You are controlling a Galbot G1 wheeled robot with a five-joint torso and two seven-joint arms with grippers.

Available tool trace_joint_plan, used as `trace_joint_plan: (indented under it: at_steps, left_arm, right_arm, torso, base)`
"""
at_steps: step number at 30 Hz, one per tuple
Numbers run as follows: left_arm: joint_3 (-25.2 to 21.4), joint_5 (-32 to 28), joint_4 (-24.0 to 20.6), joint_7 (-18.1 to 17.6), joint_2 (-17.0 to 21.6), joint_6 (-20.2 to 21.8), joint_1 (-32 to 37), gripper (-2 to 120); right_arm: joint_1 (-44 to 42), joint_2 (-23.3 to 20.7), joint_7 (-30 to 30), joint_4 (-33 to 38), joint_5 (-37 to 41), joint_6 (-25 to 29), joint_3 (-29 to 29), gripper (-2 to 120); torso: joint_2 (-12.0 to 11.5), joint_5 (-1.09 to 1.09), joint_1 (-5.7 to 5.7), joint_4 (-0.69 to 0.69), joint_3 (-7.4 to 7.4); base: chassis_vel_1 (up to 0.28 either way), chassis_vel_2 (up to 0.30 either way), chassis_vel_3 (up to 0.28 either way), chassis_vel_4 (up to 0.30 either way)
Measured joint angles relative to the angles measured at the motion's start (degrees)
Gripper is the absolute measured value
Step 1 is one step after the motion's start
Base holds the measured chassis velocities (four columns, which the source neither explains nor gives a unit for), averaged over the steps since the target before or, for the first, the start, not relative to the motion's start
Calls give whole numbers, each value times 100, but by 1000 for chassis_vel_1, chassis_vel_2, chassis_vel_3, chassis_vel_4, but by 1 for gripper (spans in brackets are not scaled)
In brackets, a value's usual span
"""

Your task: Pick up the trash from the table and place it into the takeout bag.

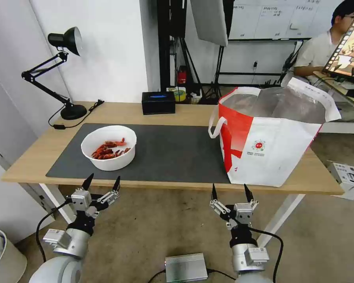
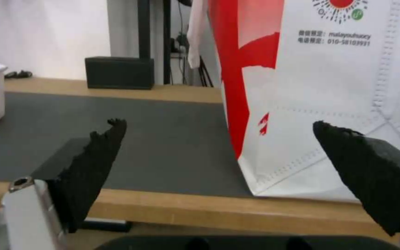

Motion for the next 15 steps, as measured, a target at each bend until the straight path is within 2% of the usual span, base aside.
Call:
trace_joint_plan:
  at_steps: [5,15]
  left_arm:
    - [3,35,-49,1,-50,0,12,100]
    - [-22,76,-155,11,-115,-3,90,100]
  right_arm:
    - [-81,-128,-24,70,-44,-180,5,99]
    - [-41,-157,-113,52,29,-200,-59,100]
  torso:
    - [0,1,0,0,0]
    - [0,1,0,0,0]
  base:
    - [0,0,0,0]
    - [0,0,0,0]
